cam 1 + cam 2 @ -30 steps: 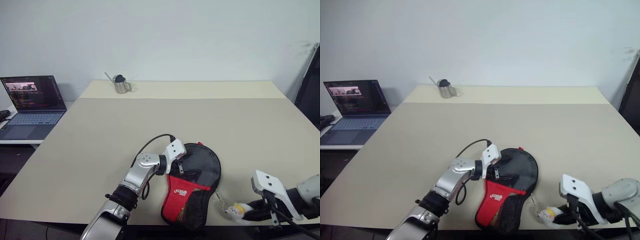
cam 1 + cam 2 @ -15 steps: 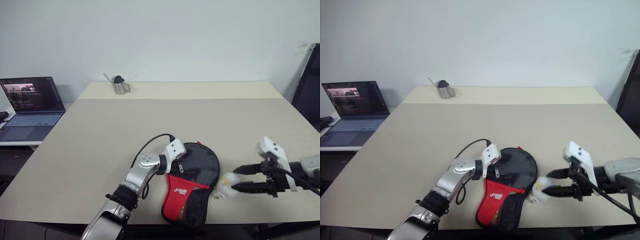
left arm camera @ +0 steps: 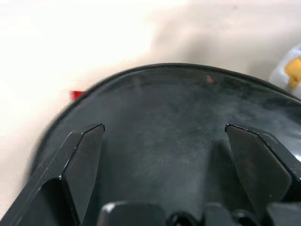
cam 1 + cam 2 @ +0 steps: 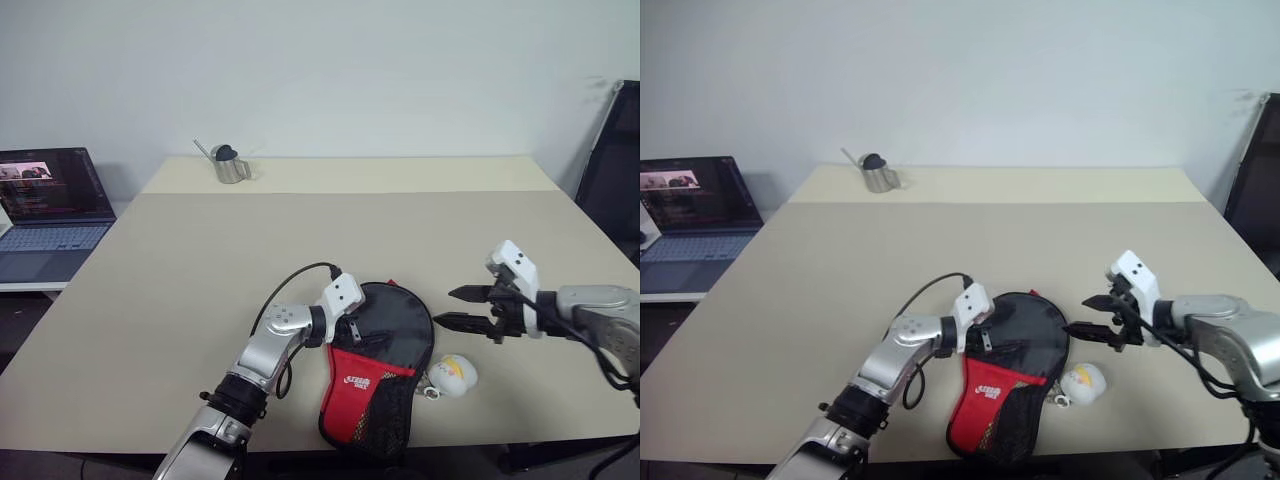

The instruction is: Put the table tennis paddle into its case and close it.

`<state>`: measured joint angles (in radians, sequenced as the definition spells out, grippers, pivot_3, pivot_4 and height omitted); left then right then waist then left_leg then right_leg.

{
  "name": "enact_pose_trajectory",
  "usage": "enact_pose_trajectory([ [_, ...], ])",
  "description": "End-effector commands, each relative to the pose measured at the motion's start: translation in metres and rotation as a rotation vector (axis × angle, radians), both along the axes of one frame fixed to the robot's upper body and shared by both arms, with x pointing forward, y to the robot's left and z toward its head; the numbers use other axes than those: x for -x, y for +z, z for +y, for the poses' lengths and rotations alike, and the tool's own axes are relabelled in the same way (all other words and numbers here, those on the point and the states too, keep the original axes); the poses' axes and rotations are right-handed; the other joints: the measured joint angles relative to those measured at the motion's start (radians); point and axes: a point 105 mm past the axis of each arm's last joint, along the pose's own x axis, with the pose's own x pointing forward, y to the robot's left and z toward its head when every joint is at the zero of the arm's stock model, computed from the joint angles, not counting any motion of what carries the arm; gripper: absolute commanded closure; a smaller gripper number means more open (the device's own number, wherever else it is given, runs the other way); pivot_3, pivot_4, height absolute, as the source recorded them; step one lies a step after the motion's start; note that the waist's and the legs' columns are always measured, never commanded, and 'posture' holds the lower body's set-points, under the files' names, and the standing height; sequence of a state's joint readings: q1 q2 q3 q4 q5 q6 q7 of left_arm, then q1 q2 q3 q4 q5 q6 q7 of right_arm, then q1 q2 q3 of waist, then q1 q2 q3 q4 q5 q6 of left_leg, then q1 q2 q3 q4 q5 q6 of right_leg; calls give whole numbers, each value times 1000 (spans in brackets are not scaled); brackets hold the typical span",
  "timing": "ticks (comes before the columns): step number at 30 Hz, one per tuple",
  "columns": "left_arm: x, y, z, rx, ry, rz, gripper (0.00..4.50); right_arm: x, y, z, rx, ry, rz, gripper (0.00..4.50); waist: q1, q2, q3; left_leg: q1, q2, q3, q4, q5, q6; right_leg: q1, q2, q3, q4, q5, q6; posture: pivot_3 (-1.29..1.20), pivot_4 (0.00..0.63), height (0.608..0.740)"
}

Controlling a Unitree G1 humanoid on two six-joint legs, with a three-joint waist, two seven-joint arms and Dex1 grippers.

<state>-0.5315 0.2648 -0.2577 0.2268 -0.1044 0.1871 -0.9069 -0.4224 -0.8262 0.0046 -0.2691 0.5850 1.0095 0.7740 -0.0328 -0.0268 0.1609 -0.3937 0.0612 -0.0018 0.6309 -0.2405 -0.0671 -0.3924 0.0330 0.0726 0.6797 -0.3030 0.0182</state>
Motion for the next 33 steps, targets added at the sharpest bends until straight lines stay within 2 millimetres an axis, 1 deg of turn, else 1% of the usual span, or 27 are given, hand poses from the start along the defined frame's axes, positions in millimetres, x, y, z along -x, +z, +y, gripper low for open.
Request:
enact_pose_trajectory([
  [1, 9, 52, 14, 163, -20, -26, 0, -18, -7, 7, -7, -59, -37, 37, -1, 0, 0, -2, 0, 0, 0, 0, 0, -2, 0, 0, 0, 1, -1, 0, 150, 740],
  [3, 16, 65, 26, 195, -33, -2, 0, -23, -15, 15, -35, -66, -24, 37, 0, 0, 0, -7, 1, 0, 0, 0, 0, -8, 0, 0, 2, 1, -2, 0, 150, 740],
  [4, 18, 68, 33, 191, -31, 4, 0, -26, -19, 19, -47, -71, -21, 37, 0, 0, 0, -8, 1, 1, 0, 0, 0, -9, 0, 0, 2, 1, -2, 0, 150, 740],
  [7, 21, 66, 52, 132, -7, 8, 0, -33, -29, 27, -81, -87, -4, 37, 0, 1, 1, -8, 1, 2, -1, 0, 0, -10, 0, 0, 2, 1, -2, 0, 150, 740],
  [9, 20, 62, 61, 105, 20, 14, 0, -36, -37, 28, -79, -99, 3, 37, 1, 1, 1, -7, 0, 3, 0, 0, 0, -10, 0, 0, 2, 1, -2, 0, 150, 740],
  [12, 19, 59, 69, 82, 54, 11, 0, -41, -45, 28, -76, -112, 14, 37, 1, 1, 1, -7, 0, 3, 1, 0, 0, -10, -1, 0, 2, 2, -2, 0, 150, 740],
  [15, 19, 59, 68, 90, 64, 9, 0, -46, -45, 27, -83, -123, 12, 37, 1, 1, 1, -8, 0, 3, 3, 0, 0, -10, 0, -1, 3, 2, -3, 0, 150, 740],
  [18, 21, 54, 68, 78, 63, 12, 0, -50, -44, 27, -98, -124, 14, 627, 0, 1, 1, -8, 0, 3, 3, 0, 0, -10, 0, 0, 3, 3, -3, 0, 150, 740],
  [26, 24, 51, 69, 63, 68, 16, 0, -55, -39, 35, -125, -81, 23, 3357, -1, 1, 1, -8, 1, 3, 3, 0, 0, -10, 0, 0, 3, 3, -4, 0, 150, 740],
  [30, 24, 51, 68, 63, 66, 13, 0, -64, -34, 46, -102, -44, -10, 4473, -7, 1, 1, -7, 1, 3, 3, 0, 0, -10, 1, 0, 3, 3, -4, 0, 150, 740],
  [33, 25, 50, 67, 59, 65, 12, 0, -73, -27, 57, -86, -8, -50, 4473, -22, 1, 1, -6, 2, 4, 3, 0, 0, -10, 1, 1, 5, 3, -4, 0, 150, 740],
])
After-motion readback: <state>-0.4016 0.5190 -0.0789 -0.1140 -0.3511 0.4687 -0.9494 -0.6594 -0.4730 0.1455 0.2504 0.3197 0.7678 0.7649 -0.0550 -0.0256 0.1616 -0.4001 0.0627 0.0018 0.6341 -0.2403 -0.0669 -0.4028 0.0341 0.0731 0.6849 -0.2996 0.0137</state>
